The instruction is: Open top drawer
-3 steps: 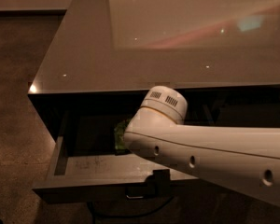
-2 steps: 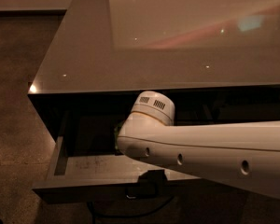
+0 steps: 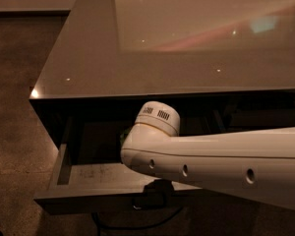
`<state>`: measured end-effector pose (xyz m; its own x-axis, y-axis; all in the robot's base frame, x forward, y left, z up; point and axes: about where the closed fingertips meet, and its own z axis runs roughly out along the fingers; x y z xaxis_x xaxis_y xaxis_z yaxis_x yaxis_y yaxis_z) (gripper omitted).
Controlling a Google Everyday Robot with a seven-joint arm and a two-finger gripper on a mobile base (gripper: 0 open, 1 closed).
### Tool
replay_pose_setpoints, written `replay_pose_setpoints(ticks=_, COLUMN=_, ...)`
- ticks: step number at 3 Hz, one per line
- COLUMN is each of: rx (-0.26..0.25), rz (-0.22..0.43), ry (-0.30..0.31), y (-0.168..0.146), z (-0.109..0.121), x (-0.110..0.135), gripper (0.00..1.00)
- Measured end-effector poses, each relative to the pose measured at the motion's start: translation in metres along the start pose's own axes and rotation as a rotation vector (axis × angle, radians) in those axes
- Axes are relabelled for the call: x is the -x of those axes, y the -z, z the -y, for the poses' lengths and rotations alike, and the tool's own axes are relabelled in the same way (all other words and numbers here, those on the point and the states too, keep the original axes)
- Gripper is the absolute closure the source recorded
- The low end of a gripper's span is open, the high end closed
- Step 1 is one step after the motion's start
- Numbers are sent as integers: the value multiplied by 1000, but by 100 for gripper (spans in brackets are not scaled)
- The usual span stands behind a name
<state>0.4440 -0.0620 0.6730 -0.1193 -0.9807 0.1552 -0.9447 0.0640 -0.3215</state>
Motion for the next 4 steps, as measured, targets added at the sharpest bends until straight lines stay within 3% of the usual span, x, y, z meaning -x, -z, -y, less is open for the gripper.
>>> replay_pose_setpoints(ticks=3, rx=122, rz=34, ry=-23, y=-41, z=-42, x=0, gripper=100)
replay_pose_setpoints(ticks=4, rx=126, rz=36, ry=-25, y=-42, z=-44, x=0, gripper=100)
